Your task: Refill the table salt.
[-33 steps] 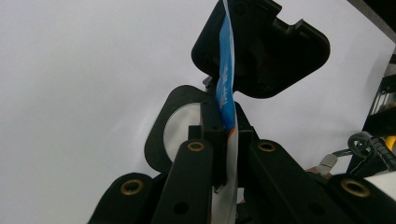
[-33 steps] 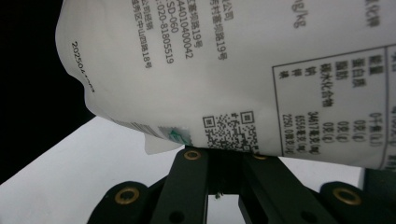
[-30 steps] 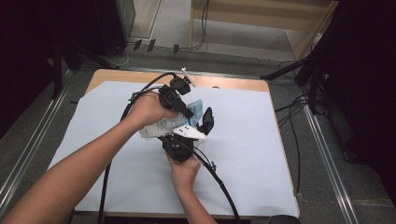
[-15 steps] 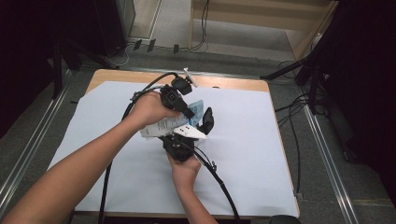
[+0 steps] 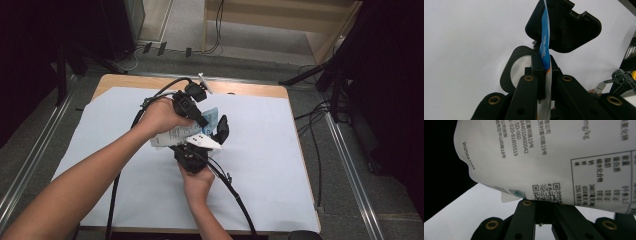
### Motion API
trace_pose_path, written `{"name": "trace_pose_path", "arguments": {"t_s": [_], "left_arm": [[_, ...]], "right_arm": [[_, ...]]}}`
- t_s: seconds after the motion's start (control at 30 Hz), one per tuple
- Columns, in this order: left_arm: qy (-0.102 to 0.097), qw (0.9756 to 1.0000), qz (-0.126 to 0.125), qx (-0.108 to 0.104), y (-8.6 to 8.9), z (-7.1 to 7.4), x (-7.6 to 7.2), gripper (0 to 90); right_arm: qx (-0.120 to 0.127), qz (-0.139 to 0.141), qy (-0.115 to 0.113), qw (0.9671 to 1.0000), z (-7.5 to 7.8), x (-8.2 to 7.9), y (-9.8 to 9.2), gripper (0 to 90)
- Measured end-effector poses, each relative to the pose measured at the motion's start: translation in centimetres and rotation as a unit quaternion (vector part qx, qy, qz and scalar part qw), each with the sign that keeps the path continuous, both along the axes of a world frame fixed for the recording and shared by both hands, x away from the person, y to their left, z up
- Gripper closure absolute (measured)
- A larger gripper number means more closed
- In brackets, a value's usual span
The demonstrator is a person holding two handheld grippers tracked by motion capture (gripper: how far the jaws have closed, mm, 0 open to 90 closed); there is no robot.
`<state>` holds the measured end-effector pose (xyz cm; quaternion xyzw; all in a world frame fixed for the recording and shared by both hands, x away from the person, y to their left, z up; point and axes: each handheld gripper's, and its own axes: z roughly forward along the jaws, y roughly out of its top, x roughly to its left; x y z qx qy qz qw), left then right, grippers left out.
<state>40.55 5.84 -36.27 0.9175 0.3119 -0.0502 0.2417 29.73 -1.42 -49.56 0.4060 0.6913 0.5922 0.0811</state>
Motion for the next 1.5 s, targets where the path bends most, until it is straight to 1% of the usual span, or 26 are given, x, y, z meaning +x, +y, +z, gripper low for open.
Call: {"name": "trace_pose_path", "arguments": {"t_s": [0.37,0.47,0.57,0.73,0.9,1.2,1.33,1.5], "left_arm": [[-0.003,1.0000,0.001,0.004,-0.17,0.12,-0.01,90.0],[0.000,1.0000,0.002,0.002,-0.13,0.13,0.02,90.0],[-0.002,1.0000,0.001,0.006,-0.18,0.12,0.02,90.0],[-0.001,1.0000,0.001,0.006,-0.18,0.12,0.00,90.0],[0.003,1.0000,0.002,0.005,-0.12,0.14,0.03,90.0],[0.004,1.0000,0.002,0.009,-0.22,0.14,0.09,90.0],[0.007,0.9999,0.001,0.012,-0.38,0.02,0.07,90.0],[0.006,0.9999,0.004,0.014,-0.45,-0.06,0.05,90.0]], "right_arm": [[0.006,-0.001,0.002,1.0000,0.10,0.02,-0.02,90.0],[0.008,-0.002,0.002,1.0000,0.14,0.00,0.01,90.0],[0.006,-0.002,0.001,1.0000,0.15,-0.04,0.02,90.0],[0.005,-0.002,0.000,1.0000,0.16,-0.06,0.03,90.0],[0.002,-0.002,-0.001,1.0000,0.22,-0.05,0.06,90.0],[-0.007,0.000,-0.006,1.0000,0.44,0.01,0.12,90.0],[-0.020,0.000,-0.013,0.9997,0.52,-0.04,0.14,90.0],[-0.022,0.001,-0.011,0.9997,0.55,-0.02,0.08,90.0]]}}
